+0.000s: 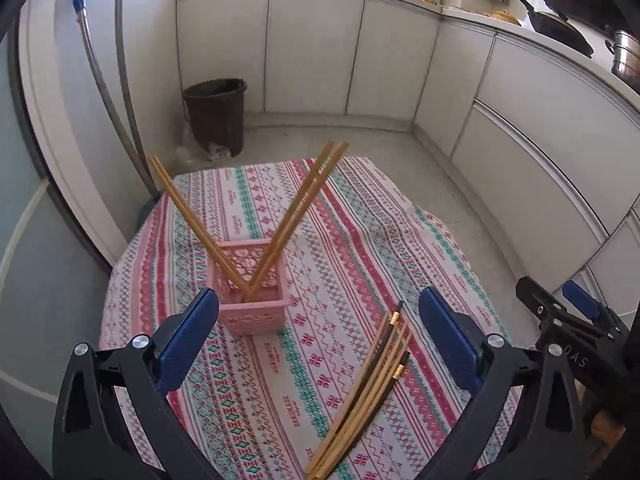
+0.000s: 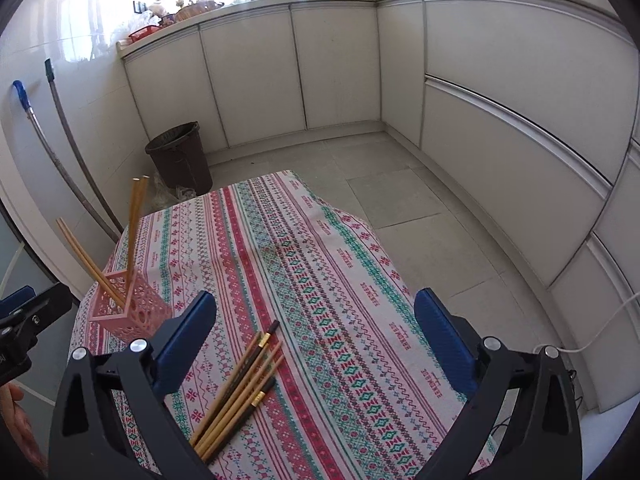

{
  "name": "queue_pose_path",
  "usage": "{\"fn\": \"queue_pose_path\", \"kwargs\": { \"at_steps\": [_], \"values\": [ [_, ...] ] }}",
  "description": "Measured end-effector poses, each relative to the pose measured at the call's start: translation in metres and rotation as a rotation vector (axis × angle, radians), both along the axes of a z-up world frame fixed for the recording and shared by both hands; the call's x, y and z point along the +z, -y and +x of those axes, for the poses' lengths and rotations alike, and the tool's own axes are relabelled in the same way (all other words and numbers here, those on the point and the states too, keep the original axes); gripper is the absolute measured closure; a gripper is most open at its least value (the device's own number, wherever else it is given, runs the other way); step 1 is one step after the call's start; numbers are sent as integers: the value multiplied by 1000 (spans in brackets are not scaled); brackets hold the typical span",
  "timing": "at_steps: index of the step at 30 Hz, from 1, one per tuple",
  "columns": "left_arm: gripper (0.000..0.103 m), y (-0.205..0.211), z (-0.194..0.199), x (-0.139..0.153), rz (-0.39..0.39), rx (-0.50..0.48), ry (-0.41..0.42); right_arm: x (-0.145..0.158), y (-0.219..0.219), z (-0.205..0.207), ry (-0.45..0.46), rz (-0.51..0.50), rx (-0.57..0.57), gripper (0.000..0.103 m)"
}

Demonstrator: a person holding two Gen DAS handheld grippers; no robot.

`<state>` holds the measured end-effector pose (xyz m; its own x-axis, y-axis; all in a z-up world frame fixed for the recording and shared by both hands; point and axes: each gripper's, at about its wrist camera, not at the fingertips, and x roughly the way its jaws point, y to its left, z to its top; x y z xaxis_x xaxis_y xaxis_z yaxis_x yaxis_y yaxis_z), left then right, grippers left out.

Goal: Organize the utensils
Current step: 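Withdraw both grippers and reach toward the remaining sticks, then grasp a wooden stick from the pile with the left gripper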

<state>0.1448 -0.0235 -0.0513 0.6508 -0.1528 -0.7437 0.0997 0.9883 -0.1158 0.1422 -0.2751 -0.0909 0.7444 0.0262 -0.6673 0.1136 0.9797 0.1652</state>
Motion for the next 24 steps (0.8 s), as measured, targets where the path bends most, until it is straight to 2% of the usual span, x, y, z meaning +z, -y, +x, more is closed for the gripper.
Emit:
{"fn": "queue_pose_path", "kwargs": {
  "at_steps": [4,7,9,12,16,19,22,24],
  "values": [
    [7,17,14,-22,-62,-62,-125,-9,38,-3,-50,87,-106,6],
    [7,40,29,-45,-71,-121,-234,-20,67,1,-108,213,-171,6],
    [7,55,40,-61,-65,-155,-289,-27,76,2,-140,261,-187,6],
    [7,69,61,-81,-61,-147,-366,-36,83,5,-182,309,-184,6],
    [7,79,91,-119,-61,-139,-518,-43,89,9,-227,382,-172,6],
    [9,80,103,-136,-9,-103,-543,-52,93,14,-274,463,-155,6],
    [21,77,112,-146,15,-85,-558,-59,96,17,-309,510,-145,6],
    [34,74,117,-153,11,-73,-572,-63,97,18,-325,521,-147,6]
  ]
}}
